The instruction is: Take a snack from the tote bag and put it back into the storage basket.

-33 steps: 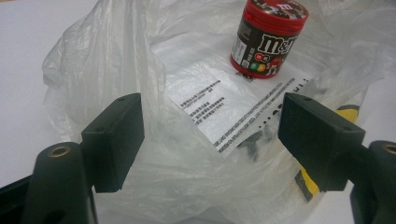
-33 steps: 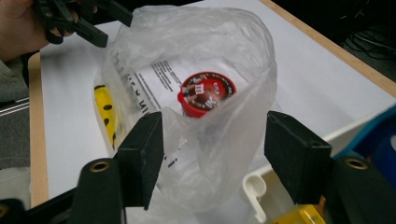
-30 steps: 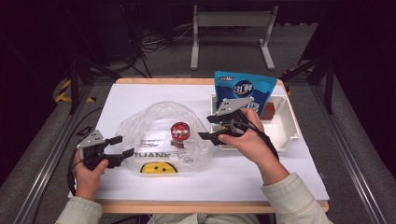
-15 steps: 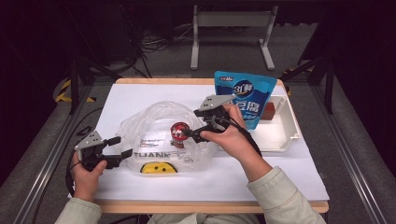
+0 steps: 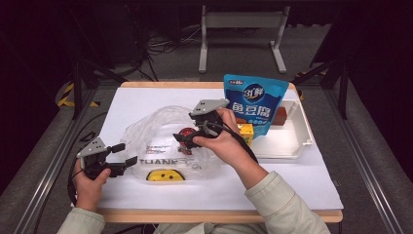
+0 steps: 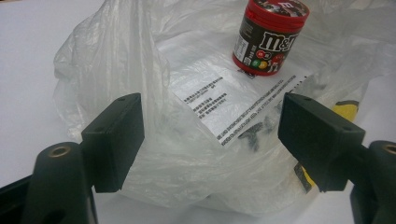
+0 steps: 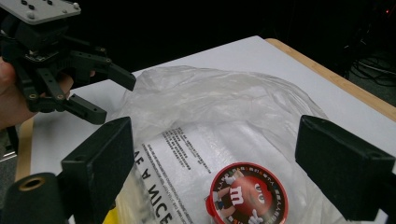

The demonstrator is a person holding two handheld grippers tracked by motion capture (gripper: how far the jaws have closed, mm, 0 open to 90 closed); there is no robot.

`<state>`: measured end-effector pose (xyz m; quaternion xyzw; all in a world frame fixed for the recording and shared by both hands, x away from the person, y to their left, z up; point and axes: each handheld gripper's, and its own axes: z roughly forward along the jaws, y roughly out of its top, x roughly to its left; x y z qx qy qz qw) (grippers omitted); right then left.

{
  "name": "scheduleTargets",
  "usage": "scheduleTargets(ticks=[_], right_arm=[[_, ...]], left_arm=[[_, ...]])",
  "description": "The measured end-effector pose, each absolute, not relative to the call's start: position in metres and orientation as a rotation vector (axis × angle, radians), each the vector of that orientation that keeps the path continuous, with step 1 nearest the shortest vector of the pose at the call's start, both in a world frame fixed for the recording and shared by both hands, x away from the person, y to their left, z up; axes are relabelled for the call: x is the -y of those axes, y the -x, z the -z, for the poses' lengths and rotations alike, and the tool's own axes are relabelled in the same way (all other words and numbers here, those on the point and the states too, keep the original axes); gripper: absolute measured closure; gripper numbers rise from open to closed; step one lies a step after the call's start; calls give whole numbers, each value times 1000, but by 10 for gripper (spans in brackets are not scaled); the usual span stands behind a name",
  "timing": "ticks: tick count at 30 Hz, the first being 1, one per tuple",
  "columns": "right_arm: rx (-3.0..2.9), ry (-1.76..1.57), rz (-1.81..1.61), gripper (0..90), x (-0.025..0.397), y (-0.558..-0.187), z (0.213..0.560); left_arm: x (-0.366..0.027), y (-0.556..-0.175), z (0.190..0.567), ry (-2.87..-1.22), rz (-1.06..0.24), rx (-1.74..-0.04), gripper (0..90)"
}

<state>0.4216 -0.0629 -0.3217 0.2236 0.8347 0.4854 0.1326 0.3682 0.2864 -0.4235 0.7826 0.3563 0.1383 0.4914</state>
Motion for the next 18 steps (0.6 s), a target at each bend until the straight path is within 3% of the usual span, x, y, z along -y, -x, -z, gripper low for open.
scheduleTargets(ticks=[12, 18], right_arm=[[-2442, -682, -1340, 126, 50, -439, 346], [-2496, -702, -1282, 59, 48, -446, 364]], left_arm=[[-286, -369, 423, -1901, -334, -863, 233], [-287, -369, 423, -1902, -338, -860, 233]])
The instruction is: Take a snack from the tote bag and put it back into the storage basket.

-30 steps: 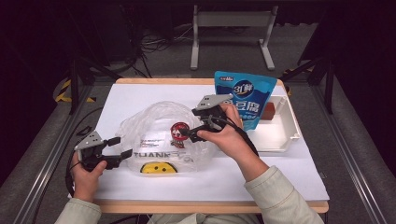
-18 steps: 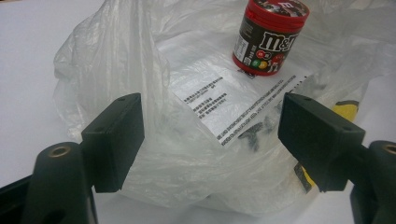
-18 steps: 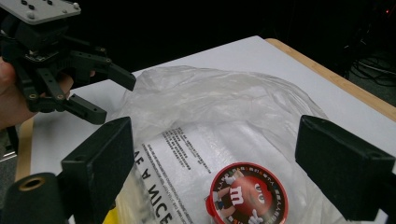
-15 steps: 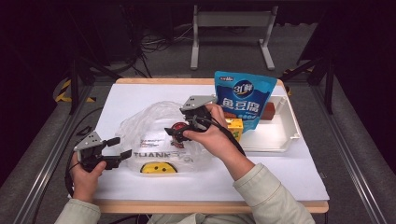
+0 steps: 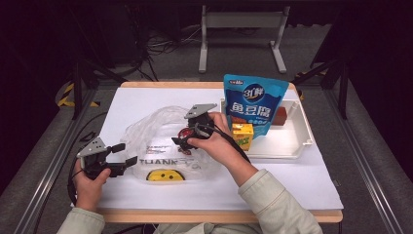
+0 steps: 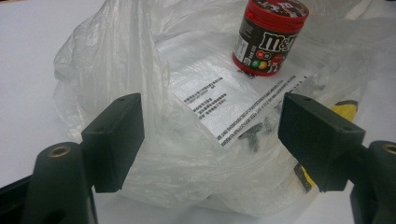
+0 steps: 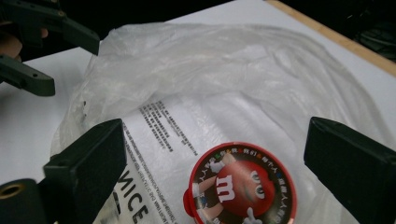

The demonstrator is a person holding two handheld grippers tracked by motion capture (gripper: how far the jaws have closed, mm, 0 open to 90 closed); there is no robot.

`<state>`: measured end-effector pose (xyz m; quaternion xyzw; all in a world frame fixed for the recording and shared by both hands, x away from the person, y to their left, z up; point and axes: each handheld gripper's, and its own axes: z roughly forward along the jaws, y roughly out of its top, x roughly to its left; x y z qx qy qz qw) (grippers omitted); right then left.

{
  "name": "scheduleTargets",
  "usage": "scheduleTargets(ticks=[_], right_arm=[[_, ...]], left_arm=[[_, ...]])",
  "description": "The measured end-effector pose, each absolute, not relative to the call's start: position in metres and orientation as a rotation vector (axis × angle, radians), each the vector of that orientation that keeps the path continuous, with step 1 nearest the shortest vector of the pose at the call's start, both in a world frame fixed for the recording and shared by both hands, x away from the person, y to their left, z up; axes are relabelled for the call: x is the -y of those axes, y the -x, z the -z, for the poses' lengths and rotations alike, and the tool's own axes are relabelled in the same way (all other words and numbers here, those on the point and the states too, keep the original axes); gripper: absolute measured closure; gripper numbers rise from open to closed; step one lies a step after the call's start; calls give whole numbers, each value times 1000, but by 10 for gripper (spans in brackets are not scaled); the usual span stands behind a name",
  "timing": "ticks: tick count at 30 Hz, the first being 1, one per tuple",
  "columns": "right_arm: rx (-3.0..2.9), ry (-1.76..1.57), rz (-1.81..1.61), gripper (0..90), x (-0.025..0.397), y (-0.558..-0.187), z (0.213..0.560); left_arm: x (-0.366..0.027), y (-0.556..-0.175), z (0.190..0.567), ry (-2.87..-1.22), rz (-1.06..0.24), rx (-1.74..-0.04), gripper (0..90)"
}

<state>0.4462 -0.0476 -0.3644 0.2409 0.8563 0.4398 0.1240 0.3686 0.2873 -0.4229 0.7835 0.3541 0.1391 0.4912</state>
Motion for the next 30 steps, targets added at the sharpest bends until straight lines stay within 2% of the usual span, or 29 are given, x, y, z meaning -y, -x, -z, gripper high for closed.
scheduleTargets(ticks=[30], right_arm=[[-2528, -779, -1124, 50, 47, -460, 413]], left_arm=[[-287, -369, 423, -1903, -334, -860, 232]])
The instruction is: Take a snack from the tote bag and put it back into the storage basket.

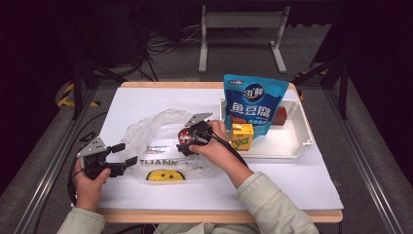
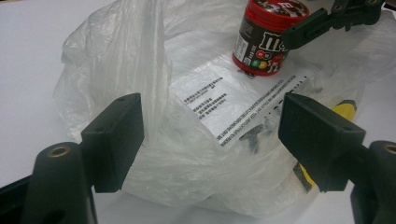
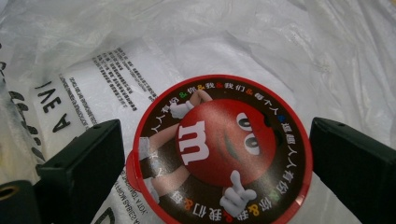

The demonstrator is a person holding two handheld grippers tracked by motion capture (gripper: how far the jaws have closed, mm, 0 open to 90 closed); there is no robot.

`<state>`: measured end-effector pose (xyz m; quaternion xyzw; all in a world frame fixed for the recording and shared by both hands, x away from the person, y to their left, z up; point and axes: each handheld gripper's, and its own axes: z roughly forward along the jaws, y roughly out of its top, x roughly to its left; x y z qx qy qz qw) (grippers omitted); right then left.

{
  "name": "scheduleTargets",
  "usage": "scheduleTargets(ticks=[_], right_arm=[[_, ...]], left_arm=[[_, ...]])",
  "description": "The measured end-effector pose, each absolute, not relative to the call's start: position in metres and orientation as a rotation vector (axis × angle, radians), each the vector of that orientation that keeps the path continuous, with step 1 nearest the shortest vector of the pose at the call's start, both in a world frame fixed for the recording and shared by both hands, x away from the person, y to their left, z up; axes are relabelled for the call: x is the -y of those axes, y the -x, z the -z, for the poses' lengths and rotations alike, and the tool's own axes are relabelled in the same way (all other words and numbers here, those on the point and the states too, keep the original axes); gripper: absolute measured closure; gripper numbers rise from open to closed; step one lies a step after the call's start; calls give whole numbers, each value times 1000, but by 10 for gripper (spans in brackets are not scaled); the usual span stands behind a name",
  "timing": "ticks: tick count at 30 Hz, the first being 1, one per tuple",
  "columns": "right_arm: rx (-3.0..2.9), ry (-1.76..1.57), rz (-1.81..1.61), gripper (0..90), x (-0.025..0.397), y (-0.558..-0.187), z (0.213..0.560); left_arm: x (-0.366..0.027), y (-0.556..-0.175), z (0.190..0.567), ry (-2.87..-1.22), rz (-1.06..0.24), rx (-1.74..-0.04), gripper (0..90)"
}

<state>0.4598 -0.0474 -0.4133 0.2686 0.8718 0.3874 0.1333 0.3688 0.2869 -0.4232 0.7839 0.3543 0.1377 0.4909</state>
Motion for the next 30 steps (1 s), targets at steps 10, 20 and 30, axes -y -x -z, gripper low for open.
scheduleTargets(ticks=[10, 20, 30], right_arm=[[-2553, -786, -1068, 63, 46, -463, 421], [-2597, -774, -986, 121, 44, -463, 425], [-2616, -750, -962, 246, 44, -463, 423]], left_arm=[[-287, -369, 423, -1904, -332, -862, 231], [-287, -369, 423, -1903, -332, -861, 231], [-287, -369, 423, -1901, -331, -863, 231]])
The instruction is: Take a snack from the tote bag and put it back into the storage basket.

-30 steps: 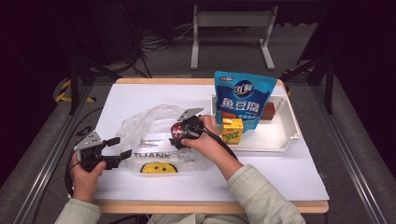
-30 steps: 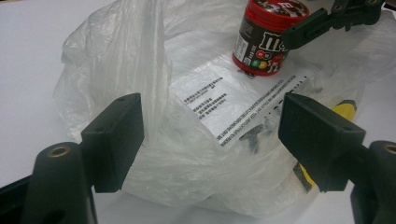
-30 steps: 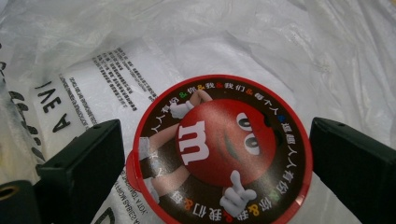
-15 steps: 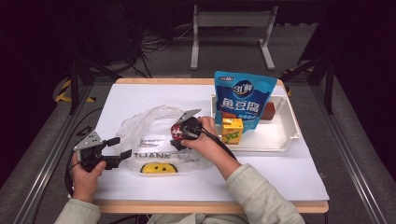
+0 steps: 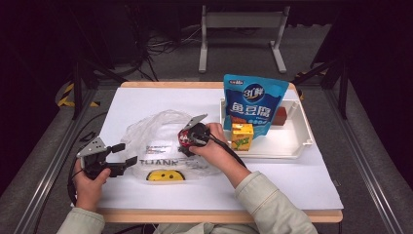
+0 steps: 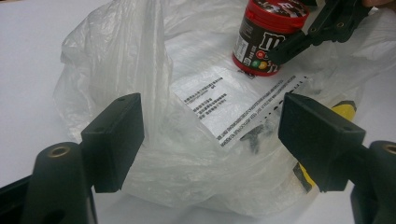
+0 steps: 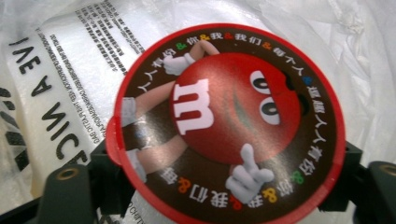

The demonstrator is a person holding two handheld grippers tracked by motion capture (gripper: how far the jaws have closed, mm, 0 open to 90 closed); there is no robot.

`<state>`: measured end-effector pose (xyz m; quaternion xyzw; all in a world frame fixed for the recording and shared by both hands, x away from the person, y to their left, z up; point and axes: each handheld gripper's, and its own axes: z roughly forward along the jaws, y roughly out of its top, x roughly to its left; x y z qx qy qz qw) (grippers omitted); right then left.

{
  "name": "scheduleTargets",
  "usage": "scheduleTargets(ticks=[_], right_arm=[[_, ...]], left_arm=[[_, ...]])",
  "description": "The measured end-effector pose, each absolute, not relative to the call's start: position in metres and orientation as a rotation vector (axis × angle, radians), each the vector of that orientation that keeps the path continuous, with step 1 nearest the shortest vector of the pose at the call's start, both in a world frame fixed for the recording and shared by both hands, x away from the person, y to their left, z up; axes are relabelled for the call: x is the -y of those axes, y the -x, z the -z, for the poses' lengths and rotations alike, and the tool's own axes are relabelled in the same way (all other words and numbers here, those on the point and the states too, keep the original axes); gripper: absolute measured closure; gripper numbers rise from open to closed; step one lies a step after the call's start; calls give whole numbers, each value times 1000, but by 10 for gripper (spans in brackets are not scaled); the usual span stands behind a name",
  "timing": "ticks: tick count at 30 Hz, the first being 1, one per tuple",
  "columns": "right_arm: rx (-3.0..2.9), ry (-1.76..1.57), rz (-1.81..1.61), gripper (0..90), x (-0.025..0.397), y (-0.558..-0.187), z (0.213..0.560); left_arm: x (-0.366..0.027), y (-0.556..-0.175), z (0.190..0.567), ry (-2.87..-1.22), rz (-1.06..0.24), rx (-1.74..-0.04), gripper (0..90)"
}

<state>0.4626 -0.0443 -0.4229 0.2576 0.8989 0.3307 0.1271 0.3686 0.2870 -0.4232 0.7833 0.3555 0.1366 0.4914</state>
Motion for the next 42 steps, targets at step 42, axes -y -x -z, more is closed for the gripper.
scheduleTargets(ticks=[42], right_arm=[[-2598, -657, -1046, 251, 43, -448, 364]], left_arm=[[-287, -369, 423, -1904, -336, -857, 231]])
